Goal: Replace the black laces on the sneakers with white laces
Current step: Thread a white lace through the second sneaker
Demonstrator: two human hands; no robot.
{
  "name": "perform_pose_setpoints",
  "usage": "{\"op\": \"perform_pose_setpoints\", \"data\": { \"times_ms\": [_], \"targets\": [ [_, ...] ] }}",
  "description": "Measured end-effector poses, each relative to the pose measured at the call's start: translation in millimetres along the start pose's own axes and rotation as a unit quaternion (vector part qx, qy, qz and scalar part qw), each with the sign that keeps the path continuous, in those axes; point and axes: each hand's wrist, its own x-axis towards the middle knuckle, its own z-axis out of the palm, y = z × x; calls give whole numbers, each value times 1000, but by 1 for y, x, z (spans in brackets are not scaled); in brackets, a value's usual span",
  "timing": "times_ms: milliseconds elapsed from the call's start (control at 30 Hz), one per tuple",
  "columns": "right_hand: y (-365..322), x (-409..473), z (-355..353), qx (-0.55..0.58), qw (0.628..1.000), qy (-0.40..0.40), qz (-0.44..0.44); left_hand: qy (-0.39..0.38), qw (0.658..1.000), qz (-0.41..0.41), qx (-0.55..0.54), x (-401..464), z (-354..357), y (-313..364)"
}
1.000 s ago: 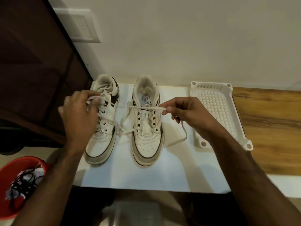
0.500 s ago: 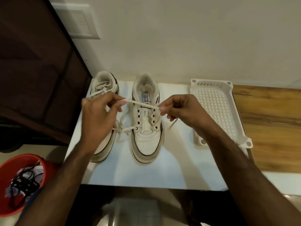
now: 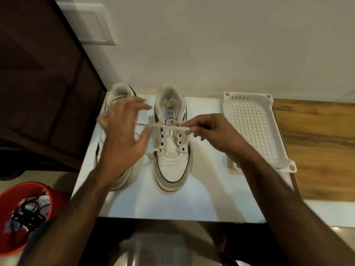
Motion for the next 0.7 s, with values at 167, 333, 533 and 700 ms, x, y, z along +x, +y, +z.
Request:
{"op": "perform_pose_setpoints", "data": {
  "times_ms": [167,333,533,700],
  "targets": [
    [-5,1,18,65,997,5,-46,-131,982,66,-116,-9,20,24],
    [-6,3,31,84,991,88,-54,-98,985,48,-137,-6,24,15],
    [-6,3,26,155,986,35,-45,-76,990,13,-117,-5,25,7],
    [-10,2,29,130,988,82,-33,-76,991,12,-109,-6,28,8]
  ]
}}
